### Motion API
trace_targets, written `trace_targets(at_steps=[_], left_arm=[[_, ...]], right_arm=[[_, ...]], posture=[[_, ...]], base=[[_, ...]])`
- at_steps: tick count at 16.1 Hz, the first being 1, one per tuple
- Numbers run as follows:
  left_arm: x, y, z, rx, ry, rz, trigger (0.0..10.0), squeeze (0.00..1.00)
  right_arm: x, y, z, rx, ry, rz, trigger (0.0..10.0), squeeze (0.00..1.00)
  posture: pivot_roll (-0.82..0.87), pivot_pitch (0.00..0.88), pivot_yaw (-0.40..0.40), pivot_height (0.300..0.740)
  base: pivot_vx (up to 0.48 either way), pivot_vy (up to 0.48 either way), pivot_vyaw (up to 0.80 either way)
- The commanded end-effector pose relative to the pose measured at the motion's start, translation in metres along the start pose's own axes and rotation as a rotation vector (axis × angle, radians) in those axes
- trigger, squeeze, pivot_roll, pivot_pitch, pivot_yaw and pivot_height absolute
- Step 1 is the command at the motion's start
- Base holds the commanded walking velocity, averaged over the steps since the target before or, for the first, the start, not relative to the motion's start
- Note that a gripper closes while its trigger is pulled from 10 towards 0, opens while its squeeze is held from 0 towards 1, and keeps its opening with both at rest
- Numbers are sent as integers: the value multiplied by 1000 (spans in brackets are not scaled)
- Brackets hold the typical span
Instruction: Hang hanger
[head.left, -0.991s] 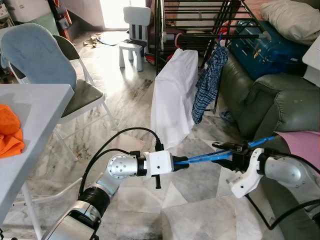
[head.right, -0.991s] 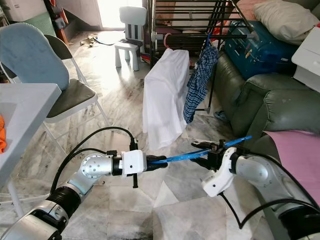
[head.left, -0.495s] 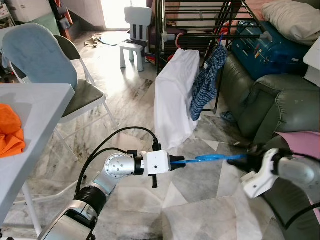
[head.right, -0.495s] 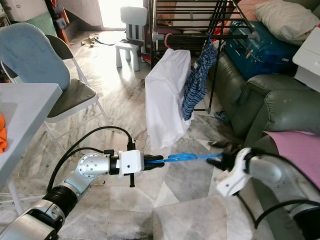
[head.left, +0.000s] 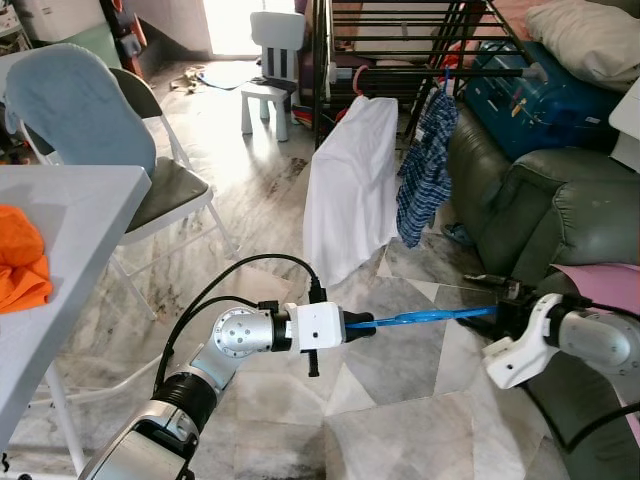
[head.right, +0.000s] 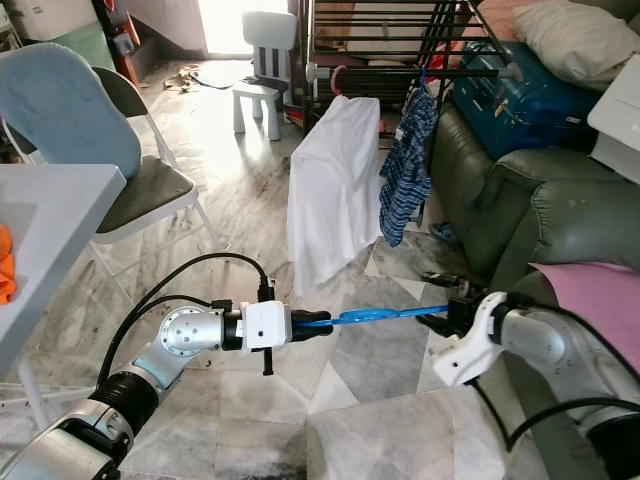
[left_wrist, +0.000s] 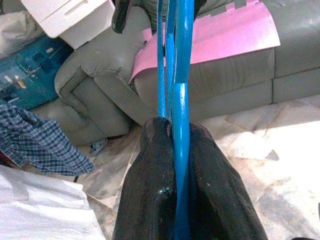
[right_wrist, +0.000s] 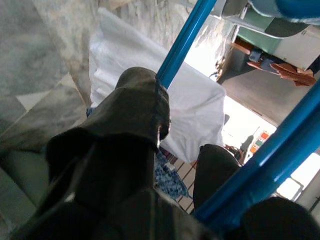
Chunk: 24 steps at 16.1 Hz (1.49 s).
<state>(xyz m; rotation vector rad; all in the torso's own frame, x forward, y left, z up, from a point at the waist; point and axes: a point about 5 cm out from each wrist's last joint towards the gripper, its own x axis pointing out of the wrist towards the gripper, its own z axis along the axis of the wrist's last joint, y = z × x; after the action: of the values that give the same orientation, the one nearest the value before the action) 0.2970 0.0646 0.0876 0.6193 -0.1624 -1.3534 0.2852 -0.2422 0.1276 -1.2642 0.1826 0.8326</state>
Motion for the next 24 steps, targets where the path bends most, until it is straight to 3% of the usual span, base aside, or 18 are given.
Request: trace_targets(at_steps=[1,2,3,4,5,6,7,24], left_arm=[[2,1,3,18,-11,-6,10000,0],[2,1,3,18,-11,-6,10000,0],[3,0,3,18,-11,-6,10000,0],[3,0,3,18,-10,-7,10000,0],[3,-1,2,17,-8,-6,10000,0],[3,-1,2,16,-6,-6,10000,0],[2,-1,1,15,-4,-7,10000,0],[4,-2,-1,18,7,11,10000,0]], right_arm=[[3,-7,5,8,-29,-9,3961,0],[4,-7,7,8,-35,-5,4902,0],[8,-7,11,16,-55,9,8510,0],[9,-6,14,18,-66,17,10000,0],[11,-4,18,23,-86,31,7843,0],[11,-2,18,23,-89,44,4392,0],[10,-2,17,24,-87,52,0,0],[10,3,14,66,-80,72,0,0]], posture=[[14,0,12,740],[14,0,12,740],[15,0,11,740],[15,0,11,740],[17,0,10,740],[17,0,10,740],[17,0,11,740],[24,0,5,740]], base=[[0,0,0],[0,0,0],[0,0,0],[0,0,0],[0,0,0],[0,0,0],[0,0,0],[0,0,0]])
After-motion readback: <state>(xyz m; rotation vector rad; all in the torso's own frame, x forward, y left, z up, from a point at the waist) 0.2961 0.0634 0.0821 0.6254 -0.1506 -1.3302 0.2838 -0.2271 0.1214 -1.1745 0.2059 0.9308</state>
